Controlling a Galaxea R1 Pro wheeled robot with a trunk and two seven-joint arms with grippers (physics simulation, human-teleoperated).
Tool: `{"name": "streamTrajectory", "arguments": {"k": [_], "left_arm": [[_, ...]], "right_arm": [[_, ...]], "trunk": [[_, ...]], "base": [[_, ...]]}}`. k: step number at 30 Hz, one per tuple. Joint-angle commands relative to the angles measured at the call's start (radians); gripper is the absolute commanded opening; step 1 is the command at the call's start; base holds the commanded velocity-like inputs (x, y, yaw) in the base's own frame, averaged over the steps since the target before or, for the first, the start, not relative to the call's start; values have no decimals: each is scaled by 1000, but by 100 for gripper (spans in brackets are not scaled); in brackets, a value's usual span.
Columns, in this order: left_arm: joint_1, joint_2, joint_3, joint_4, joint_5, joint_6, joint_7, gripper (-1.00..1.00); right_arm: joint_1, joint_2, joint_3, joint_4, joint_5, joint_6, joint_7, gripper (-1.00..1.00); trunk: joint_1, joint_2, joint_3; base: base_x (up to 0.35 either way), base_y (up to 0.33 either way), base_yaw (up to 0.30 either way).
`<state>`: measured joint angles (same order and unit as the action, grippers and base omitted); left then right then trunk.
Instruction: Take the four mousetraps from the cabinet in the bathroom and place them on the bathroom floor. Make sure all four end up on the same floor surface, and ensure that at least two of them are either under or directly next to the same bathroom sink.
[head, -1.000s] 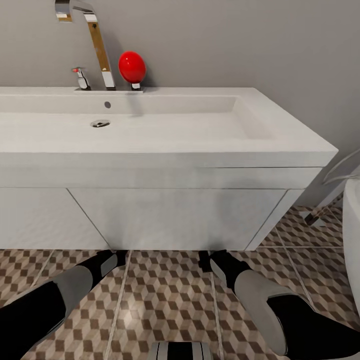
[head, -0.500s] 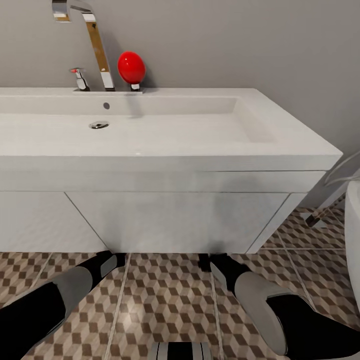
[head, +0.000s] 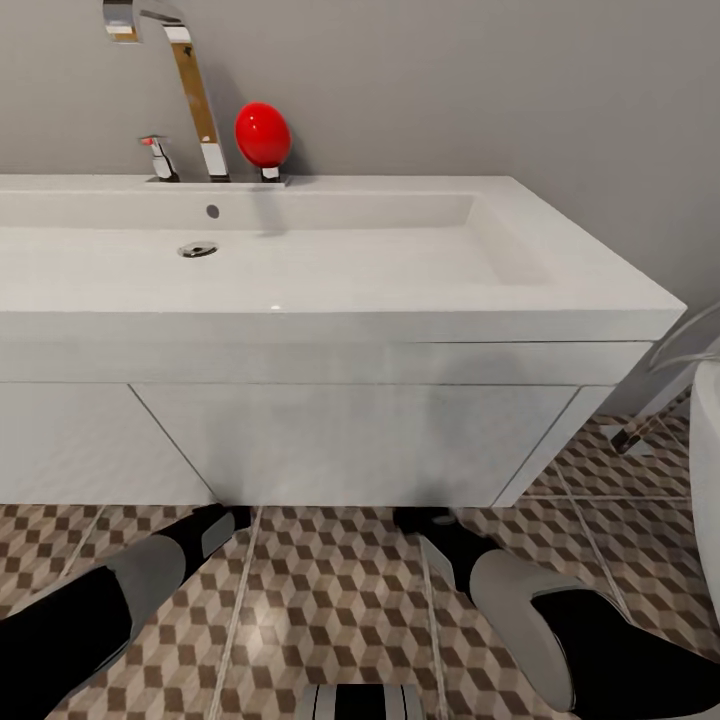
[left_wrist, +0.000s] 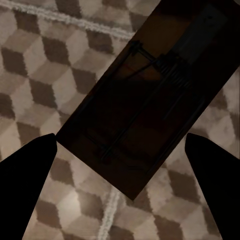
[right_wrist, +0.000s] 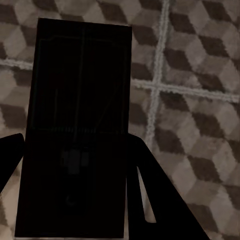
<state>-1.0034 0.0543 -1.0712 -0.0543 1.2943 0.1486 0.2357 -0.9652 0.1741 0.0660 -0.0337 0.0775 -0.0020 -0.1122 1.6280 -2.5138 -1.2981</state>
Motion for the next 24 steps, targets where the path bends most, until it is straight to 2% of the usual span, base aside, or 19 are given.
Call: {"name": "streamTrajectory", "arguments": {"k": [1,4,8,10,16,24], "left_arm": [[-5,2,-10,-4,0,-2,8,-100],[3,2,-11,-2,-1,-18,8,-100],[14,3,-10,2,-2,-123,8,-100],[15,5,-11,3,-3,-139,8,-100],[17,4,-12,4,-3,-177,7,-100],[17,3,-13,-3,-3,-182,8,-100]], "right_arm": [[-1,0,10,-56,8,-32,-6,-100],[-1,0,11,-34,10,-63,-6,-100],[-1,0,11,-27,10,-70,-5,-100],[-1,0,11,-27,10,-70,-6,-100],[-1,0,11,-26,10,-71,-5,-100],[-1,0,12,-29,10,-71,-5,-100]], "trunk": [[-1,0,0],[-1,0,0],[-1,0,0],[-1,0,0],[-1,0,0],[-1,0,0]], "base": [[0,0,0],[0,0,0],[0,0,0],[0,0,0],[0,0,0],[0,0,0]]}}
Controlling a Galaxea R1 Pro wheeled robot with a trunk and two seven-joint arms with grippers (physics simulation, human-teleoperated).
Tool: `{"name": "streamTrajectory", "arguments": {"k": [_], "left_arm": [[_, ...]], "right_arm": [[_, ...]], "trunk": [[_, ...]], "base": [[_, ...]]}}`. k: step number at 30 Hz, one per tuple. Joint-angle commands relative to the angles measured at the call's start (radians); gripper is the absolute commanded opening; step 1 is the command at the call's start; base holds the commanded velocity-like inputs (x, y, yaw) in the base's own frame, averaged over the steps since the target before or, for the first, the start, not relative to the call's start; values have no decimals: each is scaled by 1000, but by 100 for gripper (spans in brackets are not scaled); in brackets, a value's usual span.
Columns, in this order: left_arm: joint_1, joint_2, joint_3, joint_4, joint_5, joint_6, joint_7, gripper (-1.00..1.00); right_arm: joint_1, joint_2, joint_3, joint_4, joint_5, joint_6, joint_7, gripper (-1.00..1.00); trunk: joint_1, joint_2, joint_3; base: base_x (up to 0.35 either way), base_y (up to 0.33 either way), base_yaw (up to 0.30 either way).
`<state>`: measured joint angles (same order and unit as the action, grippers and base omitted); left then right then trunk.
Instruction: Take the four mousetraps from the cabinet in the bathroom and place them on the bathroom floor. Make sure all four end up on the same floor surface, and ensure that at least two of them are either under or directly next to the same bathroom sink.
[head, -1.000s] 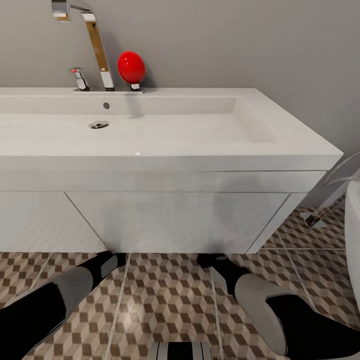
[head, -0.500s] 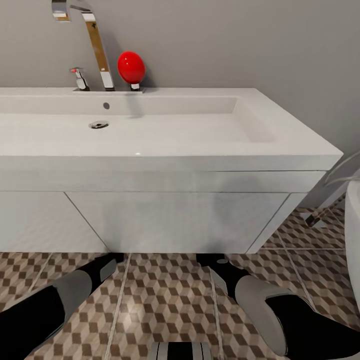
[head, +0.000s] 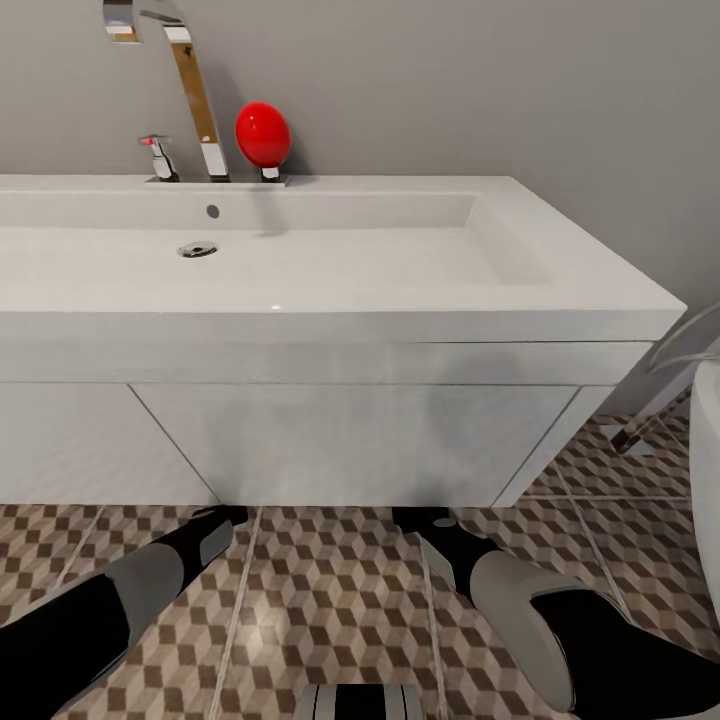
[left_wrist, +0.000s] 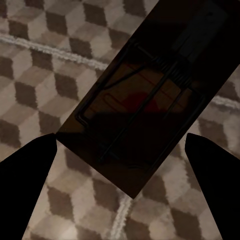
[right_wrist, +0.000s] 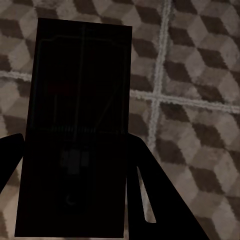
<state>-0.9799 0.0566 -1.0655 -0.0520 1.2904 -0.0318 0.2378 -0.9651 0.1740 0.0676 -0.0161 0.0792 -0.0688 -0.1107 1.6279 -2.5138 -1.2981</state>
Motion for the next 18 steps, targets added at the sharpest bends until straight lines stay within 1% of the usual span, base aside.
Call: {"name": "streamTrajectory", "arguments": {"k": [1,4,6,16,18], "left_arm": [[-7,0,-19,-5,1,-1,6,-100],[-7,1,-19,-5,1,-1,6,-100],[-7,1,-19,-5,1,0,6,-100],[-7,2,-18,-5,4,0,7,-100],[-7,2,-18,-5,5,0,6,-100]], "right_arm": [[-1,0,10,-46,8,-4,-6,-100],[-1,0,11,-47,8,-4,-6,-100],[-1,0,10,-49,8,-5,-6,-100],[-1,0,16,-54,11,-6,-5,-100],[-1,0,17,-54,11,-6,-5,-100]], "trunk": [[0,0,0],[0,0,0],[0,-1,-8],[0,-1,-8],[1,-1,-12]], "base": [[0,0,0],[0,0,0],[0,0,0],[0,0,0],[0,0,0]]}}
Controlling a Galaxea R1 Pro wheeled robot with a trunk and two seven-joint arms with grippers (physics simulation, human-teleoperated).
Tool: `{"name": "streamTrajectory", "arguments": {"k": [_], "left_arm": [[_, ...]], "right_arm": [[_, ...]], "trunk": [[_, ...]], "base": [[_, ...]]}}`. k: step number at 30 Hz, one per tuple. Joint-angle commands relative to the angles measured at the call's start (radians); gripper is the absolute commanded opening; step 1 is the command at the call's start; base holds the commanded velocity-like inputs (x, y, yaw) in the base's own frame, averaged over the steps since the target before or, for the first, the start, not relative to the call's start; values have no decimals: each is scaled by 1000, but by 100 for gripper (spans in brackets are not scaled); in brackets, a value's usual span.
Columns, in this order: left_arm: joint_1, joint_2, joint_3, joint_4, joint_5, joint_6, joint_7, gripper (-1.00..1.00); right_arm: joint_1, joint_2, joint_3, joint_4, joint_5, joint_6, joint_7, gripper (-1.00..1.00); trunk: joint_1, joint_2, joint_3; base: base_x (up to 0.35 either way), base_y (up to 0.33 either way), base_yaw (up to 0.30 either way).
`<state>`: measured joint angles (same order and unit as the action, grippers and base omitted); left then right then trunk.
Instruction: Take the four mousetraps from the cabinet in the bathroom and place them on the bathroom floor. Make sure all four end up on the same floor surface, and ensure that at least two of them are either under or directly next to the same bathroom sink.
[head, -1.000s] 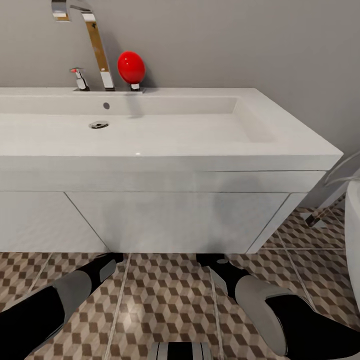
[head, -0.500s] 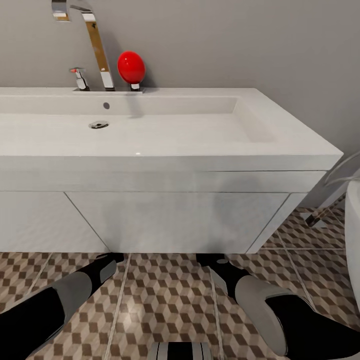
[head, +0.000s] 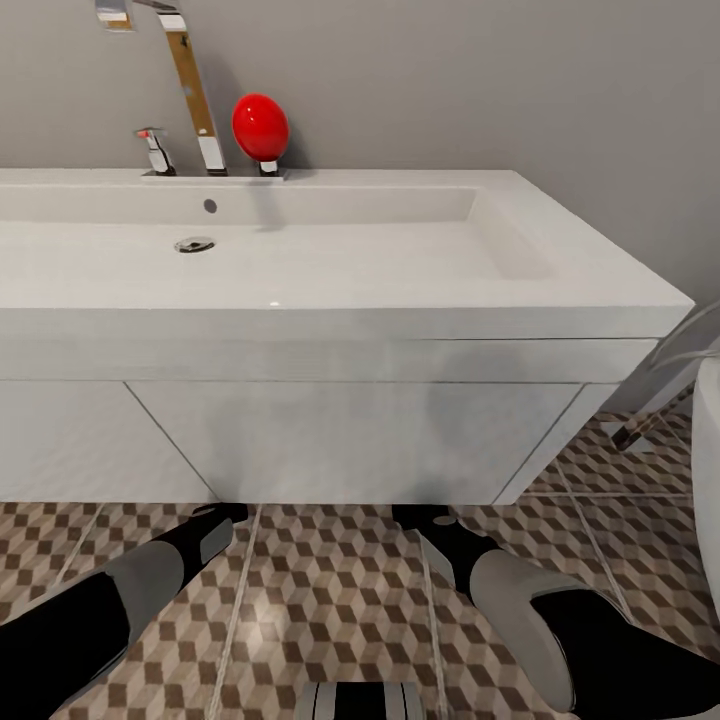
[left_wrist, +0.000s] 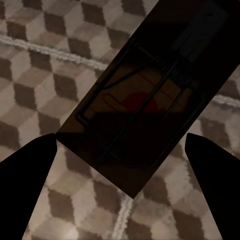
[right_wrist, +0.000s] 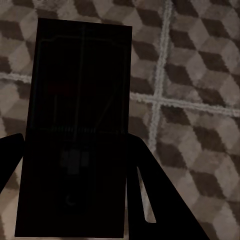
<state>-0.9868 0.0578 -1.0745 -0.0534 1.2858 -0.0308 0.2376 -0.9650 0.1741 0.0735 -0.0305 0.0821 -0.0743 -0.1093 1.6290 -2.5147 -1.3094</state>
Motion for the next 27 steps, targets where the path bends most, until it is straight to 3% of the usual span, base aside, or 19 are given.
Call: {"name": "streamTrajectory", "arguments": {"k": [1,11,18,27], "left_arm": [[0,1,-9,-3,10,-1,7,-100],[-1,2,-8,-3,12,-1,7,-100],[-1,2,-8,-3,12,-1,8,-100],[-1,2,-8,0,12,-1,8,-100]], "right_arm": [[-1,0,11,-40,8,-1,-6,-100],[-1,0,11,-40,8,-2,-6,-100],[-1,0,11,-40,8,-3,-6,-100],[-1,0,11,-39,8,-46,-6,-100]], "trunk": [[0,0,-1],[1,-1,-8],[1,-1,-8],[1,-1,-12]], "base": [[0,0,0],[0,0,8],[0,0,161],[0,0,5]]}}
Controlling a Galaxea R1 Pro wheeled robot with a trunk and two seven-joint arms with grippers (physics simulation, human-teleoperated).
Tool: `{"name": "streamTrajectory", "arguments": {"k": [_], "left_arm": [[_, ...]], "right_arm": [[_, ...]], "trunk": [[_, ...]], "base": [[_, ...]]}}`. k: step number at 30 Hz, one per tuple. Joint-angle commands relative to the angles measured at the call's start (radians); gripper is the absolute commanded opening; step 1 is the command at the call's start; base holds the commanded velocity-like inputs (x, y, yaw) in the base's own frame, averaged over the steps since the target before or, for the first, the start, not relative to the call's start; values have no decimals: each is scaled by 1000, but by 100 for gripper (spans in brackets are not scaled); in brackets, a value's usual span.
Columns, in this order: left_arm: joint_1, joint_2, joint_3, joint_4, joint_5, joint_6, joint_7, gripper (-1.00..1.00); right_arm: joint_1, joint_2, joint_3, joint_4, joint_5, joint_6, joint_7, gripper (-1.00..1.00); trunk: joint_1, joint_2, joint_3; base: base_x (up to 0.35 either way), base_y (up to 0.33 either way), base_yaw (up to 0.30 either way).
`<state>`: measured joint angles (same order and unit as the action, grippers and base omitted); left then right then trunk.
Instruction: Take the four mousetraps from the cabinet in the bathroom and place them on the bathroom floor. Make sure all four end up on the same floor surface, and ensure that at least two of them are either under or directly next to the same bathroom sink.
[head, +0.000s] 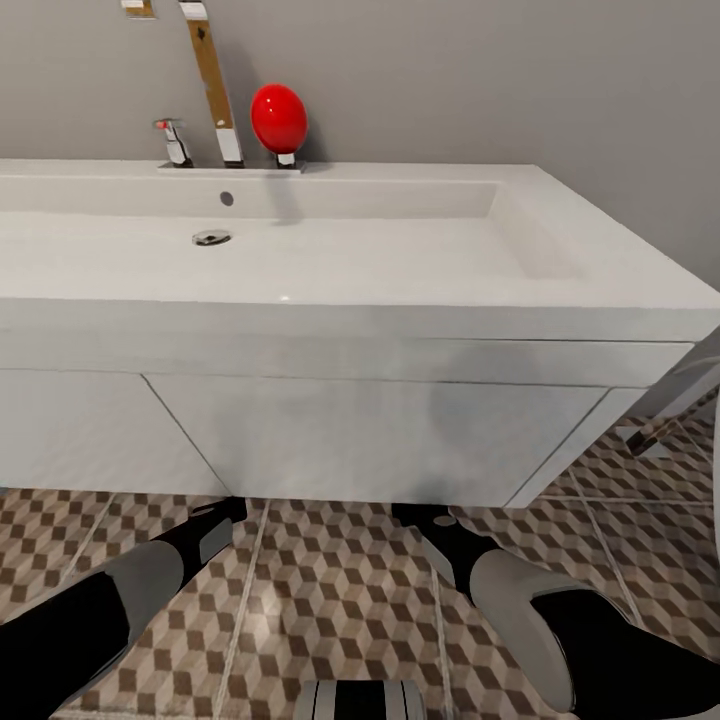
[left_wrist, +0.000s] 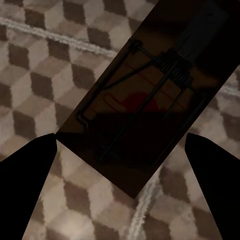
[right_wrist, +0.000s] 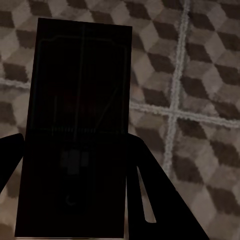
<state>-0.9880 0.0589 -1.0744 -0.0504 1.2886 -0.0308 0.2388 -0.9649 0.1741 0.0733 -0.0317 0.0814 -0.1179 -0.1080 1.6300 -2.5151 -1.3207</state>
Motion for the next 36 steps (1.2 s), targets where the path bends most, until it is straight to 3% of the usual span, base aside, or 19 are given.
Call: {"name": "streamTrajectory", "arguments": {"k": [1,36], "left_arm": [[0,1,-9,-3,9,-1,7,-100],[0,1,-9,-4,8,-1,10,-100]], "right_arm": [[-1,0,11,-37,9,-3,-7,-100],[-1,0,11,-38,8,-14,-7,-100]], "trunk": [[0,0,-2],[0,0,-57]], "base": [[0,0,0],[0,0,0]]}}
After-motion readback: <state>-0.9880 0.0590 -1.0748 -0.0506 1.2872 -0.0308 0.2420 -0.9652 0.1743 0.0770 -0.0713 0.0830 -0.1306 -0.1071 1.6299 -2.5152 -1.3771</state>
